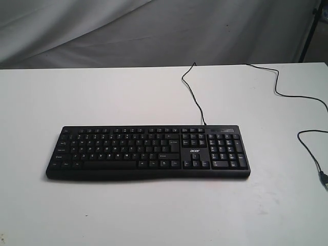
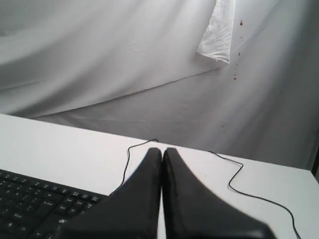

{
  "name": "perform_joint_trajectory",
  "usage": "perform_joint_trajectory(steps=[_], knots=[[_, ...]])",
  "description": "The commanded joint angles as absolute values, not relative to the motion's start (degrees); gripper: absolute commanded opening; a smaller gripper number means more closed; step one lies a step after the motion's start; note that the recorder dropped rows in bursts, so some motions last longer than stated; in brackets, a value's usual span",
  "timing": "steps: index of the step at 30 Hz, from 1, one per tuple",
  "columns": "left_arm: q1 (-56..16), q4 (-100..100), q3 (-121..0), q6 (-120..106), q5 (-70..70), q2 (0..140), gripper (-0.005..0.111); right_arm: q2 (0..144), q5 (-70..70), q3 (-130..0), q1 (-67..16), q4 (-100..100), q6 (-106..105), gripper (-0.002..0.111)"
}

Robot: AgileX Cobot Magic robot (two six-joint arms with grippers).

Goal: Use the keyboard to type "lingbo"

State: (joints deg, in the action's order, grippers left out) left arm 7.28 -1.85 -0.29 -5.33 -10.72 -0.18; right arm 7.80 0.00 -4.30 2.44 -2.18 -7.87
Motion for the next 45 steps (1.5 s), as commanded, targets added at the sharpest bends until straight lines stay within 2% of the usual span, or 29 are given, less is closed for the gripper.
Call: perform_joint_trajectory(steps=[1, 5, 12, 45], knots=[[7.1, -1.8, 0.0, -5.2, -10.5, 0.0, 0.001, 7.6, -1.5, -0.5, 2.9, 2.6, -6.6, 0.0], [7.1, -1.8, 0.0, -5.2, -10.5, 0.0, 0.001, 7.6, -0.5, 0.0, 2.9, 2.6, -6.6, 0.0], [7.1, -1.8, 0.0, -5.2, -10.5, 0.0, 0.001, 7.6, 11.4, 0.0, 2.9, 2.6, -6.6, 0.0], [7.1, -1.8, 0.0, -5.2, -10.5, 0.0, 0.001, 7.6, 11.4, 0.0, 2.9, 2.5, -6.6, 0.0]])
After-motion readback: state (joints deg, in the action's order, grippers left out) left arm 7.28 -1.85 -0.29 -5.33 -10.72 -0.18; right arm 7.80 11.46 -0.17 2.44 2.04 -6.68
